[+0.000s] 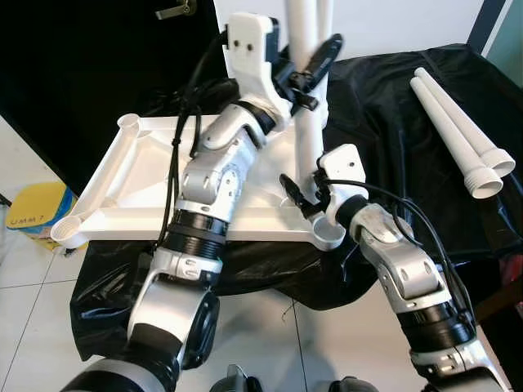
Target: Building children table
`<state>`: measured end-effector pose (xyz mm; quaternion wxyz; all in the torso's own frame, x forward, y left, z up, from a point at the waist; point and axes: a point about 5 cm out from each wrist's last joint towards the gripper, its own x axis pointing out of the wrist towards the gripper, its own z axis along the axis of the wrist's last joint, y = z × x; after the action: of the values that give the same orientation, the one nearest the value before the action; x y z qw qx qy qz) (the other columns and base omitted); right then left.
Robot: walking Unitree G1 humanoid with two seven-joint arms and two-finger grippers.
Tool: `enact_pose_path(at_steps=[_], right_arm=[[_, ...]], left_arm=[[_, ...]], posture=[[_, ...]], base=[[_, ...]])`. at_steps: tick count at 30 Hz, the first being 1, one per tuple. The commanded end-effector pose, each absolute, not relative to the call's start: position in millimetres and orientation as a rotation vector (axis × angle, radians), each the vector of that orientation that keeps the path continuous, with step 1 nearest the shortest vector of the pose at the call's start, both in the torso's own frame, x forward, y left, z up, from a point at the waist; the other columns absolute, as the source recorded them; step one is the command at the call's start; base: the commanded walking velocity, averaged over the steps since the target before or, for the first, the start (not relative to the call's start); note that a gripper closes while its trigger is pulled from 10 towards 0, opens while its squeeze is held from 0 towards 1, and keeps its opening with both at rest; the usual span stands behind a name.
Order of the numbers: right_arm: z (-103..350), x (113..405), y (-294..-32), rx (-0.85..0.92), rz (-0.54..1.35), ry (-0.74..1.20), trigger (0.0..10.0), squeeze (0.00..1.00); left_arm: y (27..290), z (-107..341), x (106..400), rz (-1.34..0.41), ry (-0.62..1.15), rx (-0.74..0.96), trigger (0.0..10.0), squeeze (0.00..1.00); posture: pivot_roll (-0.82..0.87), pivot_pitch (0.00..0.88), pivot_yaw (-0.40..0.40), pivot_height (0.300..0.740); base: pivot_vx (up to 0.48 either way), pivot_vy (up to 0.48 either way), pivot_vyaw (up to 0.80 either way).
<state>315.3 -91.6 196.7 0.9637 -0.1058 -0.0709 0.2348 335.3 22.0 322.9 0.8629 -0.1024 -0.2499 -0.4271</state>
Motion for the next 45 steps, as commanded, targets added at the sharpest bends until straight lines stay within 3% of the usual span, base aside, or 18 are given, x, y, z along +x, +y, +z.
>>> enact_pose_path(at_steps=[1,15,16,17,30,31,33,34,45], right_arm=[[196,318,-86,-0.221,0.483,-0.127,10.0,0.00],[196,325,-81,-0.237,0.464,-0.122,10.0,0.00],[197,325,-80,-0.237,0.466,-0.123,3.0,0.00],[196,325,-81,-0.241,0.464,-0.124,0.0,0.00],[189,321,-78,-0.223,0.442,-0.102,0.0,0.00],[188,321,-79,-0.208,0.427,-0.096,0.1,0.00],[188,321,-79,-0.197,0.417,-0.093,0.1,0.00],[188,321,-79,-0.191,0.411,-0.092,10.0,0.00],[193,326,-88,-0.108,0.298,-0.102,10.0,0.00]], left_arm=[[21,323,332,-0.854,-0.522,-0.215,10.0,0.00],[0,323,309,-0.920,-0.530,-0.235,10.0,0.00],[-1,323,308,-0.921,-0.530,-0.233,10.0,0.00],[-1,323,308,-0.923,-0.531,-0.228,10.0,0.00],[-3,321,303,-0.922,-0.527,-0.201,10.0,0.00],[-3,321,302,-0.927,-0.525,-0.211,10.0,0.32],[-3,321,301,-0.931,-0.523,-0.220,10.0,0.32],[-3,320,301,-0.934,-0.522,-0.225,10.0,1.00],[4,321,303,-0.900,-0.529,-0.227,10.0,1.00]], posture=[[-0.12,0.032,0.072,0.740],[-0.11,0.031,0.070,0.740],[-0.11,0.031,0.071,0.740],[-0.11,0.030,0.073,0.740],[-0.11,0.032,0.063,0.740],[-0.11,0.031,0.058,0.740],[-0.11,0.031,0.058,0.740],[-0.11,0.031,0.057,0.740],[-0.08,0.039,0.037,0.740]], base=[[0.000,0.000,0.00],[0.000,0.000,0.00],[0.000,0.000,0.00],[0.000,0.000,0.00],[0.000,0.000,0.00],[0.000,0.000,0.00],[0.000,0.000,0.00],[0.000,0.000,0.00],[0.000,0.000,0.00]])
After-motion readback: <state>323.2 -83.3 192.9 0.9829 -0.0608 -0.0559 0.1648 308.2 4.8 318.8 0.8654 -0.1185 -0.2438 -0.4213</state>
